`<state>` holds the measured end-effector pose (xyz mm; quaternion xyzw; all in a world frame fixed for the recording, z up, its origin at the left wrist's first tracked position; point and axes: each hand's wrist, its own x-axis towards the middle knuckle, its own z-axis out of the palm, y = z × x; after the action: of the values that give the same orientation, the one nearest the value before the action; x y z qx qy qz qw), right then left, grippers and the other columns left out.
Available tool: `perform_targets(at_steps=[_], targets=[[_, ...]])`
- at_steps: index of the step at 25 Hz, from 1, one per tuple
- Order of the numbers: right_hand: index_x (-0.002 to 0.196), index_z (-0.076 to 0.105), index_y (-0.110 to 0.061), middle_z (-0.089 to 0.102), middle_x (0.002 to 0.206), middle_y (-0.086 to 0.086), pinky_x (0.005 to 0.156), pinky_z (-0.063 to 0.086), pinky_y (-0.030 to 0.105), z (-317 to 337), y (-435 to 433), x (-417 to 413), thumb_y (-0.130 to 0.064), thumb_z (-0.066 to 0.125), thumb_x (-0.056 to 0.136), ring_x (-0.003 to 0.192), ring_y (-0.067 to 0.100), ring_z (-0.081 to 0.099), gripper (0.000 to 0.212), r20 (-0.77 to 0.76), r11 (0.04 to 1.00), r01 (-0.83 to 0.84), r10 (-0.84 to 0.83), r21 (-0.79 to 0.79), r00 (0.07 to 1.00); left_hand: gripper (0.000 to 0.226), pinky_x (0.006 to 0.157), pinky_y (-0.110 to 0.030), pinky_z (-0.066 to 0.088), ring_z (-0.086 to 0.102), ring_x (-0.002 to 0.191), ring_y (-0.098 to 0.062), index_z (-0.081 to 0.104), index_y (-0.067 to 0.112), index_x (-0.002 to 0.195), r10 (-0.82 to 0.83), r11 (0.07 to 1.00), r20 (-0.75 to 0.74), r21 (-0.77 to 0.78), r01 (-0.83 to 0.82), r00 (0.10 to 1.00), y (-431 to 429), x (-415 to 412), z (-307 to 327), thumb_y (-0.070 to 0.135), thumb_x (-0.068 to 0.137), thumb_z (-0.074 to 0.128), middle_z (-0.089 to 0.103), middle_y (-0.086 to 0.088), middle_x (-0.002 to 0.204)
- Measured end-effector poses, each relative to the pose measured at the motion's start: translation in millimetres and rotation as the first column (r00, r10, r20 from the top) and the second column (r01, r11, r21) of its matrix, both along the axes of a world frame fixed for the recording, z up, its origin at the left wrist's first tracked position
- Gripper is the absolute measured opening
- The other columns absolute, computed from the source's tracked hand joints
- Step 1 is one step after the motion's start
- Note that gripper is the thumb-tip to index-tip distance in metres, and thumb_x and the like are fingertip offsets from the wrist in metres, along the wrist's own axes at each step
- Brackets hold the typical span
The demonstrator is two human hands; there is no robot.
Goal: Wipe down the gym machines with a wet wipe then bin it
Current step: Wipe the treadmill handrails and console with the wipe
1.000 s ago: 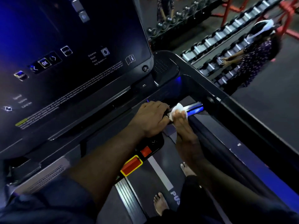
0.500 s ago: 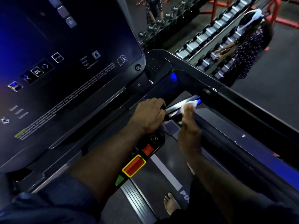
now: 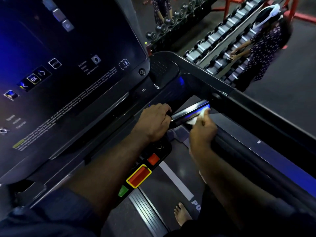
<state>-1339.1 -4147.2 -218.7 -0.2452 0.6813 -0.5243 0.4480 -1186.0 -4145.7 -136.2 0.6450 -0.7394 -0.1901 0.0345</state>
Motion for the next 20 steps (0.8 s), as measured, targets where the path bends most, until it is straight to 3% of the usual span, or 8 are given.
perform_targets(at_steps=[2, 4, 7, 12, 14, 16, 18, 20], targets=[[0.153, 0.047, -0.008, 0.067, 0.13, 0.005, 0.098, 0.054, 0.025, -5, -17, -9, -0.003, 0.048, 0.108, 0.111, 0.014, 0.066, 0.046, 0.292, 0.994, 0.084, -0.101, 0.07, 0.951, 0.05, 0.1, -0.045, 0.042, 0.056, 0.108, -0.026, 0.061, 0.018, 0.127, 0.003, 1.0, -0.008, 0.001, -0.003, 1.0, 0, 0, 1, 0.035, 0.091, 0.03, 0.063, -0.005, 0.117], [0.138, 0.06, -0.016, 0.066, 0.1, 0.001, 0.074, 0.055, 0.021, 5, 10, 7, -0.004, 0.047, 0.108, 0.084, 0.011, 0.064, 0.035, 0.479, 0.989, -0.032, -0.04, 0.142, 0.877, 0.049, 0.099, -0.046, 0.042, 0.055, 0.108, -0.026, 0.061, 0.018, 0.126, 0.011, 1.0, -0.015, 0.0, -0.011, 1.0, 0, 1, 0, 0.035, 0.091, 0.031, 0.063, -0.006, 0.117], [0.113, 0.067, -0.005, 0.075, 0.097, 0.012, 0.08, 0.06, 0.027, 34, 51, 24, -0.002, 0.045, 0.108, 0.09, 0.02, 0.073, 0.022, 0.717, 0.961, -0.246, 0.081, 0.129, 0.692, 0.047, 0.099, -0.047, 0.041, 0.055, 0.108, -0.026, 0.06, 0.017, 0.125, 0.025, 1.0, -0.032, 0.004, -0.024, 0.999, 1, 1, -1, 0.034, 0.091, 0.032, 0.062, -0.005, 0.116], [0.079, 0.055, -0.006, 0.07, 0.078, 0.005, 0.095, 0.056, 0.037, 8, -38, -36, 0.012, 0.037, 0.094, 0.096, 0.019, 0.066, 0.03, 0.772, 0.952, -0.103, -0.167, 0.288, 0.614, 0.045, 0.099, -0.042, 0.039, 0.054, 0.109, -0.023, 0.061, 0.017, 0.124, 0.038, 0.999, -0.053, 0.002, -0.038, 0.998, 0, 2, -1, 0.032, 0.091, 0.034, 0.063, -0.004, 0.117], [0.078, 0.056, -0.005, 0.071, 0.08, 0.005, 0.09, 0.056, 0.037, 12, -34, -31, 0.01, 0.039, 0.086, 0.088, 0.02, 0.067, 0.024, 0.81, 0.928, -0.116, -0.241, 0.353, 0.534, 0.043, 0.099, -0.04, 0.039, 0.054, 0.109, -0.022, 0.061, 0.017, 0.124, 0.039, 0.999, -0.064, 0.001, -0.039, 0.997, 1, 3, -1, 0.031, 0.092, 0.035, 0.063, -0.004, 0.117], [0.087, 0.063, 0.0, 0.072, 0.087, 0.016, 0.093, 0.055, 0.041, 25, -5, -8, 0.005, 0.04, 0.082, 0.088, 0.03, 0.067, 0.024, 0.885, 0.934, -0.222, -0.161, 0.28, 0.436, 0.038, 0.097, -0.039, 0.04, 0.054, 0.108, -0.022, 0.061, 0.017, 0.123, 0.042, 0.999, -0.071, -0.002, -0.042, 0.997, 1, 3, -1, 0.029, 0.095, 0.039, 0.063, -0.003, 0.116], [0.087, 0.067, 0.003, 0.074, 0.09, 0.021, 0.103, 0.051, 0.043, 42, 6, 2, 0.003, 0.037, 0.069, 0.092, 0.034, 0.068, 0.035, 0.891, 0.922, -0.294, -0.102, 0.251, 0.442, 0.031, 0.096, -0.04, 0.04, 0.054, 0.107, -0.021, 0.061, 0.018, 0.122, 0.046, 0.999, -0.066, -0.004, -0.047, 0.997, 1, 3, 0, 0.028, 0.099, 0.043, 0.063, -0.003, 0.115], [0.08, 0.07, 0.003, 0.076, 0.088, 0.019, 0.109, 0.048, 0.044, 51, -12, -13, 0.001, 0.032, 0.062, 0.093, 0.034, 0.069, 0.042, 0.848, 0.911, -0.322, -0.052, 0.256, 0.528, 0.036, 0.098, -0.041, 0.04, 0.054, 0.107, -0.021, 0.061, 0.018, 0.123, 0.047, 0.999, -0.061, 0.006, -0.047, 0.997, 1, 2, 1, 0.031, 0.096, 0.042, 0.063, -0.003, 0.116]])
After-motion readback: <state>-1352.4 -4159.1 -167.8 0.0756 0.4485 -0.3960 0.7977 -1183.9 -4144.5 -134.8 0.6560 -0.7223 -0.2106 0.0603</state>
